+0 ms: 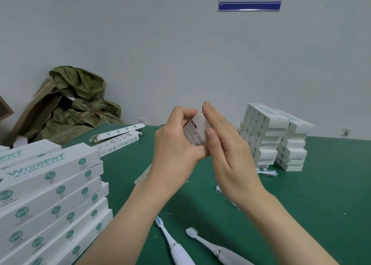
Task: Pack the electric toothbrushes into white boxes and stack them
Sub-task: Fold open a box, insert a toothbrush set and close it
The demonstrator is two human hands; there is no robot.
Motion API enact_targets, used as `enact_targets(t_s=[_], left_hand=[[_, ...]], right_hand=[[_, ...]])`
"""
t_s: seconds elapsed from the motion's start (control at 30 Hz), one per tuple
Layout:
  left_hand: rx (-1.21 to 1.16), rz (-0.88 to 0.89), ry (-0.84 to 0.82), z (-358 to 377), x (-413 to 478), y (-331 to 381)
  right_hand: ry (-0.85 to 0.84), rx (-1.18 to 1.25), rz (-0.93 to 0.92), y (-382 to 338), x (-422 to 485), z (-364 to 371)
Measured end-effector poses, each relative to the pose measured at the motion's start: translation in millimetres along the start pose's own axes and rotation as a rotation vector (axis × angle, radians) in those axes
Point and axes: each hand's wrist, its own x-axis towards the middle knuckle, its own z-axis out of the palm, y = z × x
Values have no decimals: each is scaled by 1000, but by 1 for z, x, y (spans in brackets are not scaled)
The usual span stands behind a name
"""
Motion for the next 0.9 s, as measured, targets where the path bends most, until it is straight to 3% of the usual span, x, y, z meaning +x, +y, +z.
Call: enact_targets(t_s=[0.2, 0.3, 0.4, 0.47, 0.6, 0.7, 0.77, 0.9], left_hand=[[-36, -36, 18, -1, -1, -8], [-70, -26, 39, 2, -2, -7], [-152, 23, 85, 1, 0, -5], [-233, 33, 88, -2, 2, -6], [-459, 66, 69, -6, 4, -6], [-499, 106, 84, -7, 6, -8], [-462, 114, 96, -6, 7, -8], [-537, 72, 144, -4, 9, -11]], right_hand=[[-88, -190, -58, 4, -2, 5], [-86, 164, 61, 1, 1, 1], [201, 643, 275, 6, 12, -8], [276, 635, 497, 20, 18, -19], [-145, 128, 991, 58, 9, -24], [-371, 450, 1276, 74, 0, -17], [-458, 641, 1345, 81, -5, -13], [-408, 757, 1372, 89, -10, -6]])
